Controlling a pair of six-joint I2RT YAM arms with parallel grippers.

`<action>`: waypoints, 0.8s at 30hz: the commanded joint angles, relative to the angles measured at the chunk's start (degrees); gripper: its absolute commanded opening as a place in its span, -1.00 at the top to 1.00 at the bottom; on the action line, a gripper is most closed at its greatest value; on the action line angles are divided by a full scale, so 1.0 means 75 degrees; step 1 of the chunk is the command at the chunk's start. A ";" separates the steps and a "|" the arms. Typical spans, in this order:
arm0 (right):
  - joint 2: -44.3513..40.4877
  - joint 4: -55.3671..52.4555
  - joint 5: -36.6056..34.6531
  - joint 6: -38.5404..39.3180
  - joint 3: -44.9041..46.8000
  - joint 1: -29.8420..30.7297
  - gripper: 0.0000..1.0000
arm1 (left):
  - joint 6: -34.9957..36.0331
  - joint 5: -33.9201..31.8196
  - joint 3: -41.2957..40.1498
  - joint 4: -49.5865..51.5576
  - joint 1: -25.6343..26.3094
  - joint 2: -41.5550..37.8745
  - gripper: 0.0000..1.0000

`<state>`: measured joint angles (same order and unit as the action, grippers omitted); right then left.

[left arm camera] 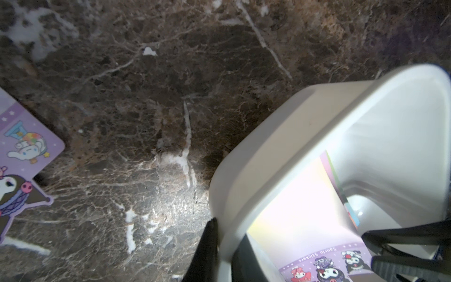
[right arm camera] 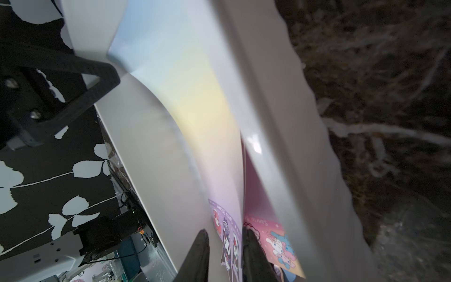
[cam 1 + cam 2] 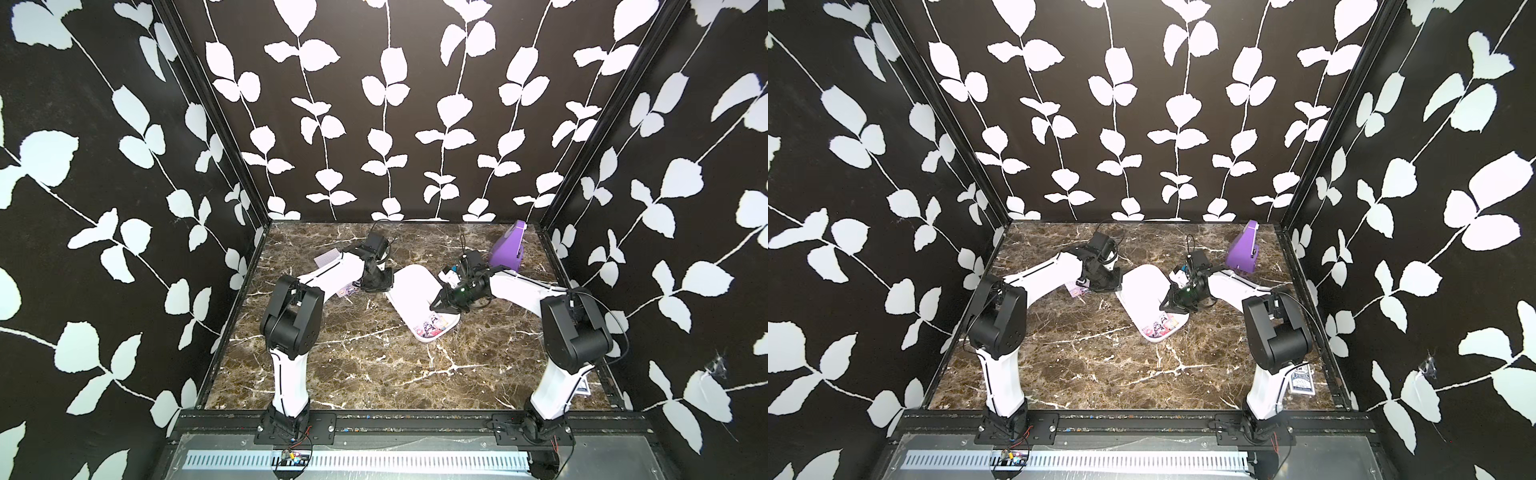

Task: Take the stickers out of the storage box
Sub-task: Place the storage box at the center of the board.

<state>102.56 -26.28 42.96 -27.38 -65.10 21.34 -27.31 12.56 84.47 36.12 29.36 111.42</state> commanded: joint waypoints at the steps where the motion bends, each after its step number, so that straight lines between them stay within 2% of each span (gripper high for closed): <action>1: -0.0229 0.0672 0.0653 -0.0274 0.0350 -0.0043 0.50 | 0.0008 0.0271 0.0309 -0.0043 0.0037 -0.0166 0.71; 11: -0.0201 0.2029 0.1083 -0.1110 0.1022 -0.0161 0.50 | 0.0009 0.0309 0.0316 -0.0035 0.0050 -0.0148 0.71; 16: -0.0109 0.2270 0.0865 -0.1275 0.1145 -0.0174 0.58 | 0.0009 0.0306 0.0349 -0.0019 0.0056 -0.0154 0.70; 24: -0.0119 0.1887 0.0706 -0.1051 0.1005 -0.0191 0.95 | 0.0043 0.0295 0.0468 0.0012 0.0057 -0.0148 0.70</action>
<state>101.93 -11.86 48.40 -35.70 -57.69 19.92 -26.94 12.51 85.62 36.84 29.39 111.44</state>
